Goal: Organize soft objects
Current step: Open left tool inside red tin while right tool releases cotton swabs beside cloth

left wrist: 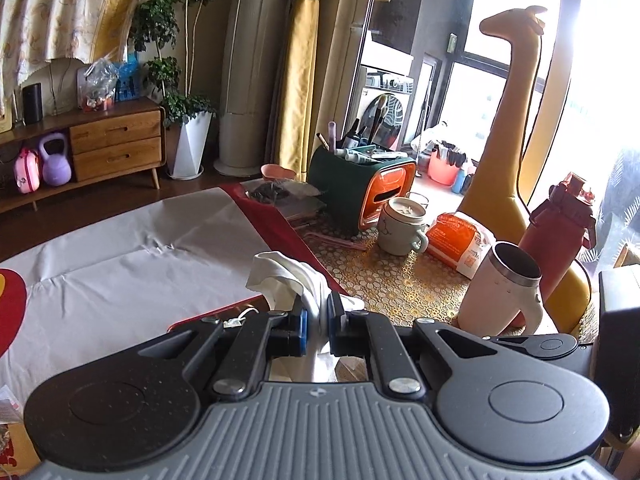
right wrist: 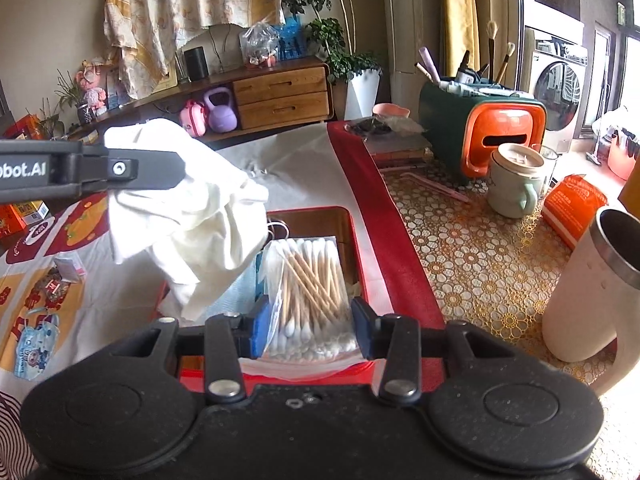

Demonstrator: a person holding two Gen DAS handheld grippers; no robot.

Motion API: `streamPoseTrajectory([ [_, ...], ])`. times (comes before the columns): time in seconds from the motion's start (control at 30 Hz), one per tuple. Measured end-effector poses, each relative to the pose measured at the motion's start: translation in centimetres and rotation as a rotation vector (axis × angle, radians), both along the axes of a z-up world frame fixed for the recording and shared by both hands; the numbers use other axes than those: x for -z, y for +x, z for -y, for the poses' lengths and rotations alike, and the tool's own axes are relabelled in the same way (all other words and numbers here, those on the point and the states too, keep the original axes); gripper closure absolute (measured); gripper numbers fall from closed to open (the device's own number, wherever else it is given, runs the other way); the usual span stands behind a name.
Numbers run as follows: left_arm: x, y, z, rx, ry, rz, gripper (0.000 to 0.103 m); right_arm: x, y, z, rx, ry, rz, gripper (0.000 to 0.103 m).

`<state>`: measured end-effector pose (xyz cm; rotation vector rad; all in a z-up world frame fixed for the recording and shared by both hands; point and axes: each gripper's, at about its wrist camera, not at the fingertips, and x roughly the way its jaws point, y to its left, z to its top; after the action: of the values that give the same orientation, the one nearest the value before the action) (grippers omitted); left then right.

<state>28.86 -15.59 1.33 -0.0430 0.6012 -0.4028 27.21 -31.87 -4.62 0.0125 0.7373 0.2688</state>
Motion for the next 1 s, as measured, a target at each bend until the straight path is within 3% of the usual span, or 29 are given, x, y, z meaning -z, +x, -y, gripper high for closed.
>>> streamPoseTrajectory([
  [0.53, 6.7, 5.9, 0.8, -0.035, -0.012, -0.155, 0.094, 3.1, 2.9, -1.8, -0.037, -0.078, -0.059, 0.062],
  [1.0, 11.2, 7.6, 0.2, -0.056, 0.028, -0.261, 0.094, 3.8, 3.1, -2.5, -0.064, -0.123, -0.049, 0.059],
])
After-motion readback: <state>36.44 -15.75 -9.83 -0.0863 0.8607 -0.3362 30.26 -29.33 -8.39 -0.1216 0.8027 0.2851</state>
